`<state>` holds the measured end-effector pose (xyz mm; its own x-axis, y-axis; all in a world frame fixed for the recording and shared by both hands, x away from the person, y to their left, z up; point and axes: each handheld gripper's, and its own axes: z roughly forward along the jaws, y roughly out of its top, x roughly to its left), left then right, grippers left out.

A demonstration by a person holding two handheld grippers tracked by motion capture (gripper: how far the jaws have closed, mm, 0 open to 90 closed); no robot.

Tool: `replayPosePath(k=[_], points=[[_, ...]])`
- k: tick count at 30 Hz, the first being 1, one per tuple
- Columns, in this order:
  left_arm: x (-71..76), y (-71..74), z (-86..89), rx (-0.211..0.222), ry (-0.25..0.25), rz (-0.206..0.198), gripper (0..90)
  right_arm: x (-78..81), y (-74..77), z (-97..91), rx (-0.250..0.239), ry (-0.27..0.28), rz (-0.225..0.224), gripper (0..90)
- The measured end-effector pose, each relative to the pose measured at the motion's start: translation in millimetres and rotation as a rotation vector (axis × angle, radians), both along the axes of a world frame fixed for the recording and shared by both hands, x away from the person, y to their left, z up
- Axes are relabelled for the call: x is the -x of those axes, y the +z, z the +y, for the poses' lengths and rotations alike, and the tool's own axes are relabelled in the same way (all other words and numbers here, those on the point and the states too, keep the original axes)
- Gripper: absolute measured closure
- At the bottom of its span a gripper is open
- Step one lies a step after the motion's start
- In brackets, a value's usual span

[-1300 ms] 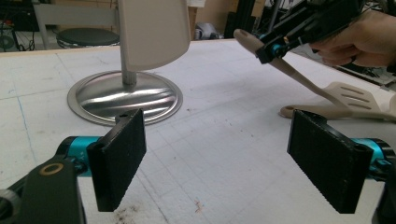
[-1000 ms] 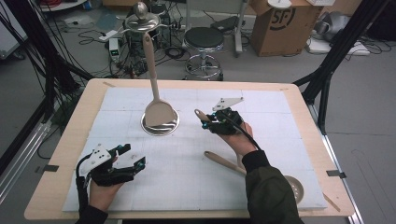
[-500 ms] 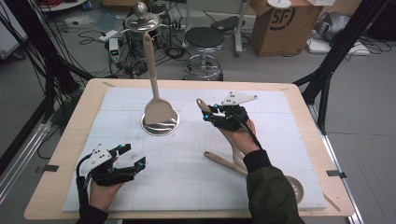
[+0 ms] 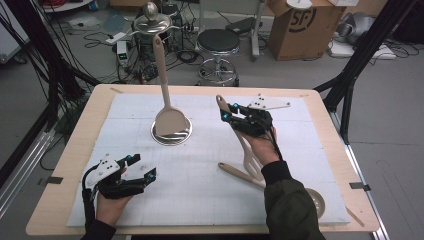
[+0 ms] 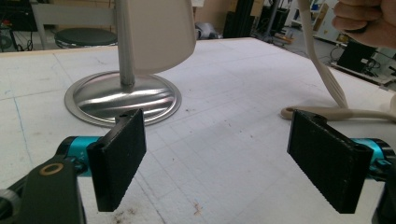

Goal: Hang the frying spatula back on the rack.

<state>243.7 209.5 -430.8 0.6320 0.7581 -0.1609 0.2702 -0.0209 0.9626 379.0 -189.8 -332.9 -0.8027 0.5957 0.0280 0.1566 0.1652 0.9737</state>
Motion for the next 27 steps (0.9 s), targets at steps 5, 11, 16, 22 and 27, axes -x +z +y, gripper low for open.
replayPosePath(k=[5,11,16,22,27], points=[[0.0,0.0,0.0,-0.002,0.001,0.001,20.0,2.7,10.3,-3.4,-0.065,0.002,-0.027,68.2],[0.5,0.3,0.3,0.002,0.002,-0.001,20.0,2.6,26.1,-0.4,-0.116,0.012,-0.066,68.4],[0.9,0.5,1.4,0.004,0.004,-0.001,20.0,2.8,32.2,1.1,-0.157,0.012,-0.090,68.5],[1.2,0.4,2.1,0.003,0.005,0.000,20.0,5.1,33.5,3.1,-0.189,0.012,-0.107,68.4],[1.7,0.3,2.4,0.001,0.009,0.000,20.0,7.4,36.0,1.9,-0.223,0.021,-0.124,68.4]])
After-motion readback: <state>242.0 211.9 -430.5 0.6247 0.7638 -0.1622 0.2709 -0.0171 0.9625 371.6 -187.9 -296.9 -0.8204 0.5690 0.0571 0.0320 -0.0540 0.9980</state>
